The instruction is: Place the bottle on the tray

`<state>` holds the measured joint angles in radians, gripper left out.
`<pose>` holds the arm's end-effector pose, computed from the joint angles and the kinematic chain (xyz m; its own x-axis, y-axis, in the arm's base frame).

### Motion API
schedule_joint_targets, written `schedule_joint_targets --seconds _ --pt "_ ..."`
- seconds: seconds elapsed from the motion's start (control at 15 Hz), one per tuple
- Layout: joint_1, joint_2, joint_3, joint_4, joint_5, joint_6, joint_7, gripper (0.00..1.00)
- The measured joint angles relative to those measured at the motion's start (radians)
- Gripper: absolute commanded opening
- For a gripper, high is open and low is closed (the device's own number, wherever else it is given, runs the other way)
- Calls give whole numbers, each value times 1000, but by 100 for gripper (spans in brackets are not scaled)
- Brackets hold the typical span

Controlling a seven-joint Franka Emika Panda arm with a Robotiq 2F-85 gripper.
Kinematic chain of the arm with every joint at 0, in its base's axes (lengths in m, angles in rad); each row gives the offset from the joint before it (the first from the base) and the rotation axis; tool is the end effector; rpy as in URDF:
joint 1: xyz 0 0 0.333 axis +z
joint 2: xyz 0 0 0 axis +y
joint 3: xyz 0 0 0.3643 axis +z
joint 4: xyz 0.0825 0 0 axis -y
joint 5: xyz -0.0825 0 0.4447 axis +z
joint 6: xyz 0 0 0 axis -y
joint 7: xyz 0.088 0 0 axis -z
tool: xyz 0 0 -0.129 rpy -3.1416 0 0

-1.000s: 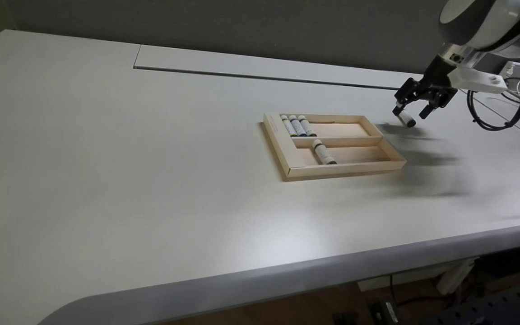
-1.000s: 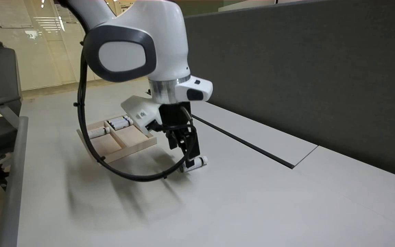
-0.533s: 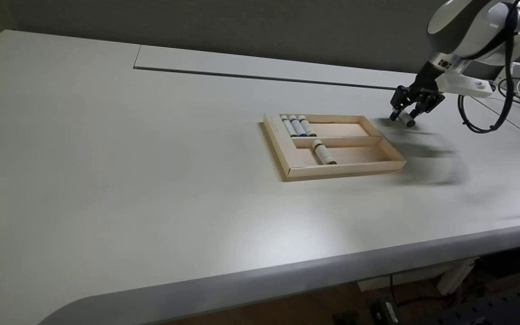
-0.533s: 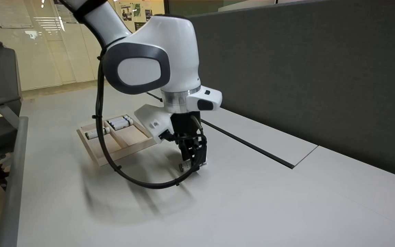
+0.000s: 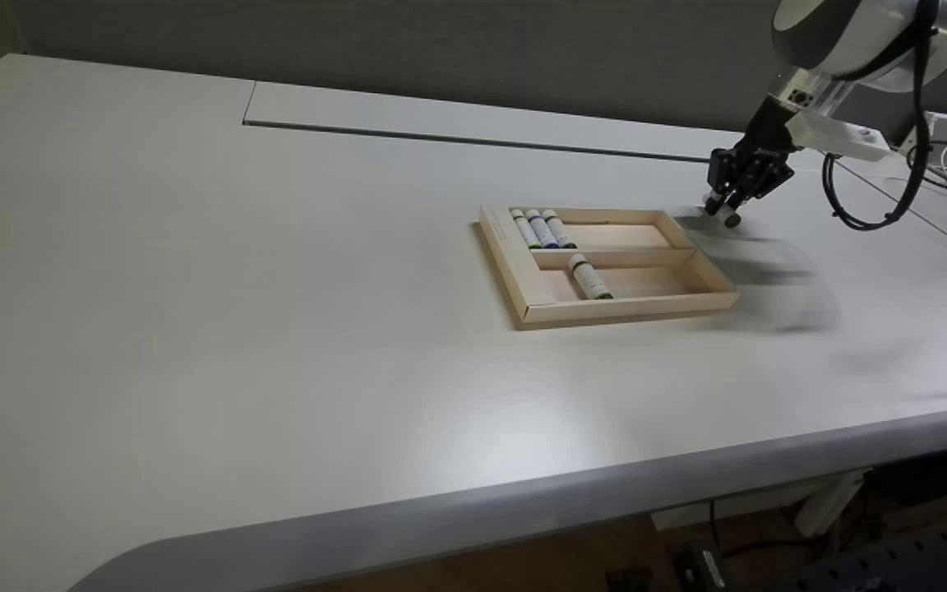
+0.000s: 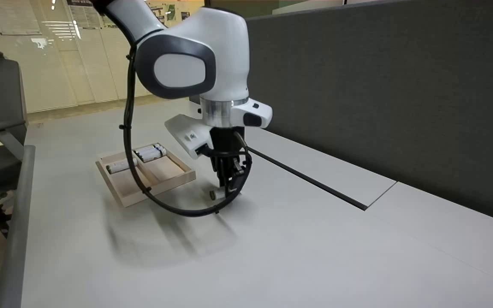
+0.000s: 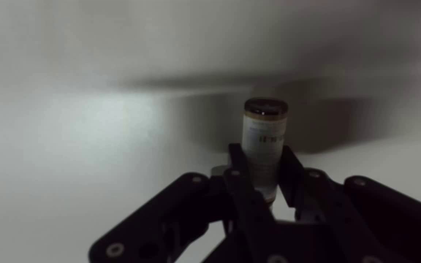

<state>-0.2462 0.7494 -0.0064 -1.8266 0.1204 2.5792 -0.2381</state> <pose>0.6824 -0.1767 0.0835 0.9933 -0.1147 0.0145 -0.1137 -0.9918 -0.0583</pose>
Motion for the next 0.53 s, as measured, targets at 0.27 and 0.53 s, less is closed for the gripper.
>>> schedule_joint_targets --seconds 0.27,0.53 --pt "42 -103 37 -49 -1 -3 -3 7" --pt "97 -241 70 -155 -1 -5 -5 7"
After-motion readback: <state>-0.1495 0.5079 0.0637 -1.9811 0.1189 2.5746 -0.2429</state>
